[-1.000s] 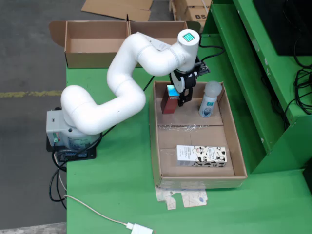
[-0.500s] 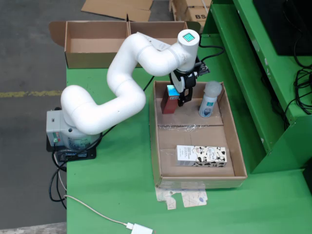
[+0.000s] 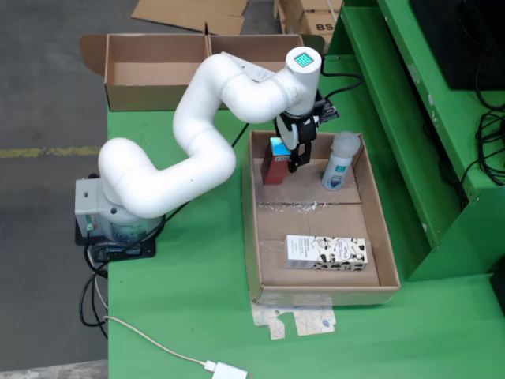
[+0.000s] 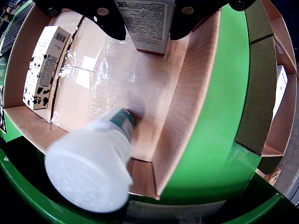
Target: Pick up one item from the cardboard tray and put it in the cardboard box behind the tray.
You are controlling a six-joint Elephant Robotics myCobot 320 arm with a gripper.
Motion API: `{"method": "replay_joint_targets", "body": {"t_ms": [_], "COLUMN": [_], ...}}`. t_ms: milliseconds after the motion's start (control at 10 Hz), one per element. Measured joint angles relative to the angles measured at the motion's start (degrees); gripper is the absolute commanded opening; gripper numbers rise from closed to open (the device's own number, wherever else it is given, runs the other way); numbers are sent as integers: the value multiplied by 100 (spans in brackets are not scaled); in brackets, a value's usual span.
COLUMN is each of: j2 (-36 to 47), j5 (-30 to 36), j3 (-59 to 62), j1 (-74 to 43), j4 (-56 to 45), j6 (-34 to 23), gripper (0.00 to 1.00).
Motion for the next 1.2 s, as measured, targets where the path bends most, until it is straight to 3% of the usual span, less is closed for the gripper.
{"method": "replay_joint_targets", "body": {"t_ms": [400,700,1200], "j2": [316,1019,2214], "j5": [-238,-440,-1152], "j3": [562,659,-123], "j1": [43,140,870], "j4": [-694,-1292,-1476], "j6": [298,553,1045], "gripper": [0,0,0]}}
